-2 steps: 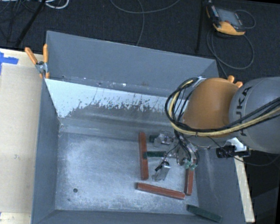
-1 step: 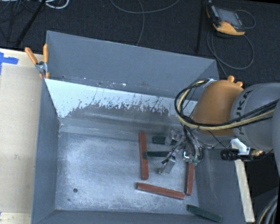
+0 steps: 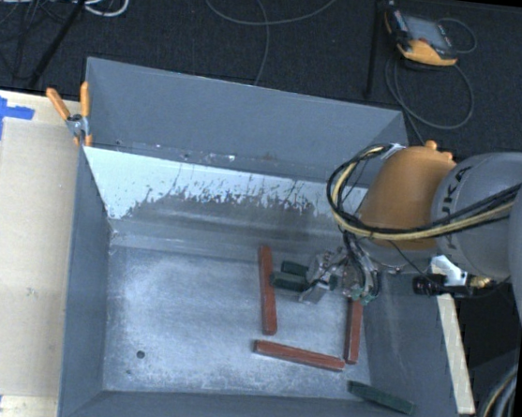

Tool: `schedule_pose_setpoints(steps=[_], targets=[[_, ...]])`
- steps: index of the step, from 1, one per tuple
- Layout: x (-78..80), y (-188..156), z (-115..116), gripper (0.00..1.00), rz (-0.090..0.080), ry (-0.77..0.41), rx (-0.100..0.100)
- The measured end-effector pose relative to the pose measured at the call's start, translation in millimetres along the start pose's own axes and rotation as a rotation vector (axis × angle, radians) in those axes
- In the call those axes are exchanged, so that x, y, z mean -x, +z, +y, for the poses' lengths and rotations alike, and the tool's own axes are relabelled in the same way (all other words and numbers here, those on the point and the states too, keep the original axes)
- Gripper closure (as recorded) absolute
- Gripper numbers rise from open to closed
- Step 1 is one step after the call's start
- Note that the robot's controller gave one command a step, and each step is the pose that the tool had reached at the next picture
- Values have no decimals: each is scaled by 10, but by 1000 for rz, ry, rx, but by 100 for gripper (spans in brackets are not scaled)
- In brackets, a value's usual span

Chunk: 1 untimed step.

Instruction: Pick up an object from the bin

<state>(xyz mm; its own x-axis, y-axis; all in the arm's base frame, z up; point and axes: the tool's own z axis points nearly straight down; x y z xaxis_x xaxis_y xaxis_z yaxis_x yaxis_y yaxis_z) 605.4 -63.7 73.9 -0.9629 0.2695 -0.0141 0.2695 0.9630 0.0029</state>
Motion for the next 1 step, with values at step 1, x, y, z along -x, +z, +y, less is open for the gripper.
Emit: schedule_pose_setpoints(steps=[1], targets=[[141, -623, -42, 100, 6, 11, -2]])
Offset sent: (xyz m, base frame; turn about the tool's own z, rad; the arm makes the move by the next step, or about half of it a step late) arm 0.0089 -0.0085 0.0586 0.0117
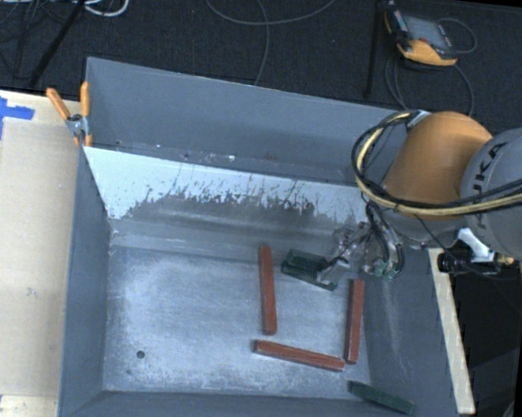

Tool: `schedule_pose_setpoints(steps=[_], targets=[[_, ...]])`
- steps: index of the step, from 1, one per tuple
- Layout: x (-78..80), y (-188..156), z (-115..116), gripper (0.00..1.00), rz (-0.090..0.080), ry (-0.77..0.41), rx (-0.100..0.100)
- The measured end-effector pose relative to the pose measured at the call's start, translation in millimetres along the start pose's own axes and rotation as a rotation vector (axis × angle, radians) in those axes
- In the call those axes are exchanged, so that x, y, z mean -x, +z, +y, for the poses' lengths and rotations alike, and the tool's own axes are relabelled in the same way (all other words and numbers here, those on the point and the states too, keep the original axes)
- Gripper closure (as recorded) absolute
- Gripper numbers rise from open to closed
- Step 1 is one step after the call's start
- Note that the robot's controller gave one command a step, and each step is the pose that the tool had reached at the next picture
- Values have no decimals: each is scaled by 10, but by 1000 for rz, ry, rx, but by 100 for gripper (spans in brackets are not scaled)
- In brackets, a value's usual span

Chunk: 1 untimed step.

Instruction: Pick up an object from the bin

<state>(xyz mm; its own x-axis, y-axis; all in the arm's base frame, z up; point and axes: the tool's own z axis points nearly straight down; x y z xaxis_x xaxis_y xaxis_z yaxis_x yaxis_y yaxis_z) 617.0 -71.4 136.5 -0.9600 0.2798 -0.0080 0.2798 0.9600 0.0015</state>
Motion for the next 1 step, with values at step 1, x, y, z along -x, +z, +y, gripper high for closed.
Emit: schedule_pose_setpoints(steps=[1], targets=[[-50, -740, 9, 100, -1, -28, 0]])
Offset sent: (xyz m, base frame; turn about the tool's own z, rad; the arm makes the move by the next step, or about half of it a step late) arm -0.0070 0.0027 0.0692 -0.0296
